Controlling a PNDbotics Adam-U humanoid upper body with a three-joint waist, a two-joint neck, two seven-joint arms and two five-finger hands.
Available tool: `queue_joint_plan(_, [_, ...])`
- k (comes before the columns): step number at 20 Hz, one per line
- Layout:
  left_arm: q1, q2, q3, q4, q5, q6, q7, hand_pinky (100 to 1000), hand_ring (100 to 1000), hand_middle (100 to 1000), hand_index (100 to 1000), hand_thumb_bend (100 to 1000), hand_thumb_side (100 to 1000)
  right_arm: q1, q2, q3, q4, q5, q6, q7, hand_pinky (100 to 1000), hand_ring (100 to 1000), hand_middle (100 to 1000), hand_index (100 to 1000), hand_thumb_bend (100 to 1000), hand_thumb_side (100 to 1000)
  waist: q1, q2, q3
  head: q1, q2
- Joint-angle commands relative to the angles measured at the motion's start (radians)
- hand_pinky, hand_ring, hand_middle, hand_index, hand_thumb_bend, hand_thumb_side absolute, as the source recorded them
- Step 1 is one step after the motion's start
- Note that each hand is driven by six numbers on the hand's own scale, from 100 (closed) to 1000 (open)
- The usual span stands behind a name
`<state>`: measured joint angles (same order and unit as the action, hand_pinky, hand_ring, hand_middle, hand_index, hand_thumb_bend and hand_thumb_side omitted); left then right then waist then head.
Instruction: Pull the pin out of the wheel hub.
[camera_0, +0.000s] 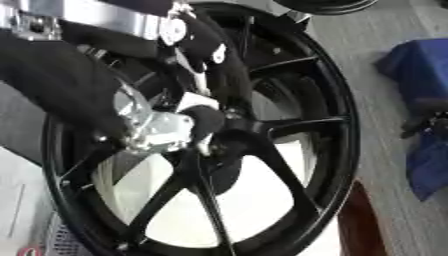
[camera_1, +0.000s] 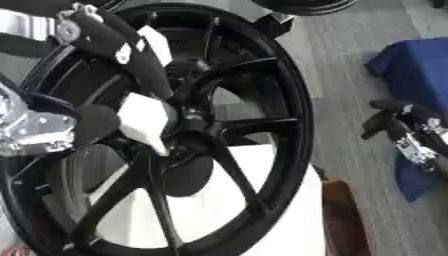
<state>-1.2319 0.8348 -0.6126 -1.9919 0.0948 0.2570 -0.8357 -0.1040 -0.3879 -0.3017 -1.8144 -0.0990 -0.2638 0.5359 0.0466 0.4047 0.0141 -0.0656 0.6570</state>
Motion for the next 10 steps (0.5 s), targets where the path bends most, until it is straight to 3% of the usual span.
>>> queue_joint_plan(1, [-0.004, 0.02, 0.009, -0.008, -0.025, -0.001, -0.005, 874, 864, 809, 880, 100, 671, -0.004, -0.009, -0.007, -0.011, 0.007, 0.0, -0.001, 762, 598, 600, 849, 100, 692, -0.005, -0.013, 0.0, 0.005, -0.015])
queue_joint_plan(5, [0.011, 0.025, 0.01, -0.008, -0.052, 0.012, -0.011, 872, 863, 811, 882, 100, 605, -0.006, -0.007, -0.008, -0.011, 0.008, -0.001, -0.001, 761, 598, 599, 849, 100, 693, -0.007, -0.009, -0.002, 0.009, -0.016])
queue_joint_plan(10, [0.029, 0.03, 0.009, -0.008, -0.08, 0.029, -0.022, 874, 863, 817, 892, 100, 638, -0.007, -0.002, -0.007, -0.01, 0.012, -0.001, 0.0, 761, 597, 598, 848, 100, 697, -0.008, -0.004, -0.004, 0.014, -0.022])
